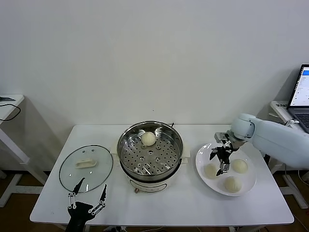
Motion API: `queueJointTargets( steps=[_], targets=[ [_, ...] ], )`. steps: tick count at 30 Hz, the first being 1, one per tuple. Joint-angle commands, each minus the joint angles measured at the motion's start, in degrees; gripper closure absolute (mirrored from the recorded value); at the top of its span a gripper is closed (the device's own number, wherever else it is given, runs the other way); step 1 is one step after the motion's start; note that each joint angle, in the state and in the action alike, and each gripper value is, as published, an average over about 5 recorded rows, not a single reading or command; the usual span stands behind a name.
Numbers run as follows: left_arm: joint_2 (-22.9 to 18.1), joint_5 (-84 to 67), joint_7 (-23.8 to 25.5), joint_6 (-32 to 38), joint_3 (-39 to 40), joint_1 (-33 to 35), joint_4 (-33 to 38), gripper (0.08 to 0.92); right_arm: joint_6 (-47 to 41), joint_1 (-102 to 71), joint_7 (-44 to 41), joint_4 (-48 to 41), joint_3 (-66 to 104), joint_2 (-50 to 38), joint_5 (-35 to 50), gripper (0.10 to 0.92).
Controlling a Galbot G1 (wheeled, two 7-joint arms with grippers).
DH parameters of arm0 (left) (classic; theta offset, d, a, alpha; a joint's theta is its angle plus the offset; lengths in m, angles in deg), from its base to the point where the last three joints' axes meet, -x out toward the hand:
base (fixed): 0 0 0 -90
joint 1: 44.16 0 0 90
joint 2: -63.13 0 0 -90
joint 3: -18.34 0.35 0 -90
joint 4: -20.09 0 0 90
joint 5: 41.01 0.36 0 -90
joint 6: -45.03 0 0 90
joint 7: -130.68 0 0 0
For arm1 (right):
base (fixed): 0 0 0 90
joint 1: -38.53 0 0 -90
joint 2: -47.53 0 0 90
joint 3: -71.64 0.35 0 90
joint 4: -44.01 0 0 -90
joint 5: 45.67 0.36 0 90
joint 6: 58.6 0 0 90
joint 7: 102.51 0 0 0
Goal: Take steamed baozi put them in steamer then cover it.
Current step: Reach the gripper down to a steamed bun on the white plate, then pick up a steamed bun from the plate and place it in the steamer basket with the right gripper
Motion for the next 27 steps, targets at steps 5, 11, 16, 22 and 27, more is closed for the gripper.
queueJointTargets(
  steps=[5, 11, 16, 22, 27],
  targets=[
    [-0.03, 1.09, -0.32, 0.67, 0.19, 0.06, -0.17, 0.177, 0.46, -3.26, 4.59, -1.39, 0.86, 1.62, -0.97, 0.203],
    [-0.01, 1.07, -0.37, 0.78, 0.26, 0.15, -0.28, 0.177, 0.44, -3.22, 4.48, -0.91, 1.02, 1.57, -1.84, 0.238],
    [0.07, 1.08, -0.58, 0.7, 0.44, 0.13, -0.42, 0.177, 0.34, -2.97, 3.97, 0.06, 1.51, 0.84, -2.87, 0.325],
    [0.18, 0.97, -0.61, 0.34, 0.28, 0.08, 0.03, 0.177, 0.23, -0.1, 1.95, 2.28, 1.96, -0.3, -3.23, 0.383],
    [0.37, 0.89, -0.62, -0.2, 0.32, -0.12, 0.71, 0.177, 0.88, 7.42, -4.3, 3.61, 2.24, 0.08, -3.97, 0.411]
  ],
)
